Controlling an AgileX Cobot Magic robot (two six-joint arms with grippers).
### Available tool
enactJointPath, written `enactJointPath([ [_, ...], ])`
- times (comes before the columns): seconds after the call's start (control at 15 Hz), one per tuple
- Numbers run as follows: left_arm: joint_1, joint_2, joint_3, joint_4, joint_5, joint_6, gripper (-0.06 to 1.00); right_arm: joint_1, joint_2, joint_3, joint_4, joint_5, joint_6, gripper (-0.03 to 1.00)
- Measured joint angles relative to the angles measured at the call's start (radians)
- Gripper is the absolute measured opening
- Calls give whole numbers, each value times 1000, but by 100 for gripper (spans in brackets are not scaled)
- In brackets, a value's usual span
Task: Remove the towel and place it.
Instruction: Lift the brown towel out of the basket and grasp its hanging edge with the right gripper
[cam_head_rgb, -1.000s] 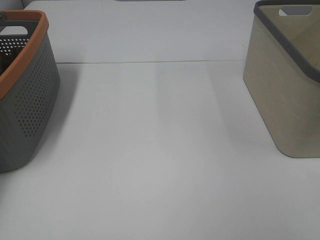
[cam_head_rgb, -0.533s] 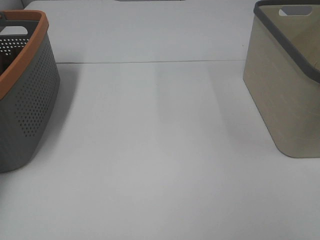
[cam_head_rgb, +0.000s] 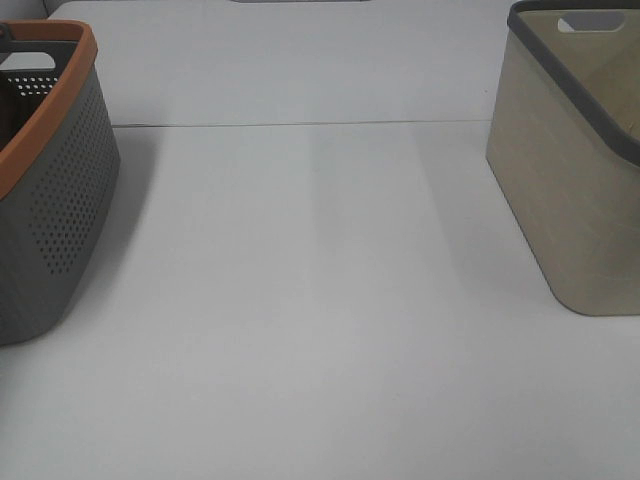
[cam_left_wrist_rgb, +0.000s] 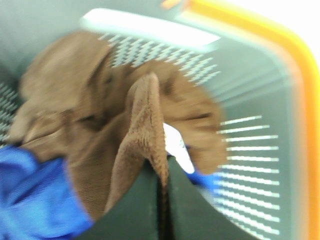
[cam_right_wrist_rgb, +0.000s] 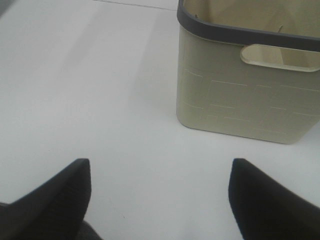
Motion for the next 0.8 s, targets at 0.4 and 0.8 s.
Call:
enactJointPath([
  [0.4,0,-154,-6,-306,15,115,0,0,0,0,0,0,0,73],
  [0.8,0,-261,-6,-743,14,210,0,0,0,0,0,0,0,73],
])
